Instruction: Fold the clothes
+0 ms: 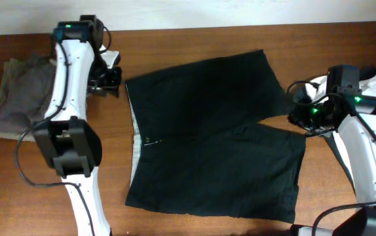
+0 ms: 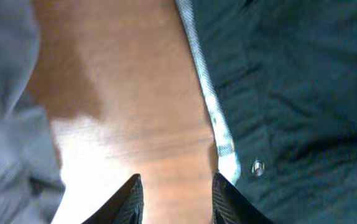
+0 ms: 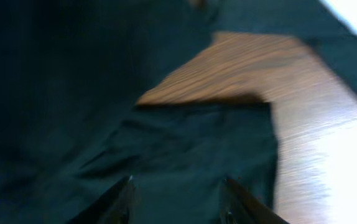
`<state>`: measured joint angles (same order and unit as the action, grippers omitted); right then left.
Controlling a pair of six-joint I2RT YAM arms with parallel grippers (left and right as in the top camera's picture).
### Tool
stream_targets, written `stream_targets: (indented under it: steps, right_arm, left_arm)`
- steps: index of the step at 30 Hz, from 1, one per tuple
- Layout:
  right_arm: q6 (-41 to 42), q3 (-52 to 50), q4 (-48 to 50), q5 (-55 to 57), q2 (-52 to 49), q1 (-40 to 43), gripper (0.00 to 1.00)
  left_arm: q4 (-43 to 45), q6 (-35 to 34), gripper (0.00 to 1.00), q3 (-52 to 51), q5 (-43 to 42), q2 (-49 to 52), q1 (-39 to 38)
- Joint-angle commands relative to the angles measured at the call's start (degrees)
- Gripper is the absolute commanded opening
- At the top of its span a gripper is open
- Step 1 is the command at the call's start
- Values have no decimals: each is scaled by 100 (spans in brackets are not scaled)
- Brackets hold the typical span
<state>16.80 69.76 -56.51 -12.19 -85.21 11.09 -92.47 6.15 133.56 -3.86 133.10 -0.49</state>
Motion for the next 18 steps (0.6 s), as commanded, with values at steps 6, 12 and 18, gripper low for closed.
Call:
stream_targets:
  steps: [6, 12, 18]
  right_arm:
    - [-291, 66, -334, -669, 52, -24, 48]
    - [-289, 63, -372, -664, 52, -24, 49]
    - [-286, 63, -310, -667, 52, -24, 52]
  left_arm:
    - [-426, -387, 36, -1180, -236, -1263, -319]
    - [2076, -415, 35, -4498, -542, -2063, -874]
    - [5687, -378, 0, -6577, -546, -2004, -1073]
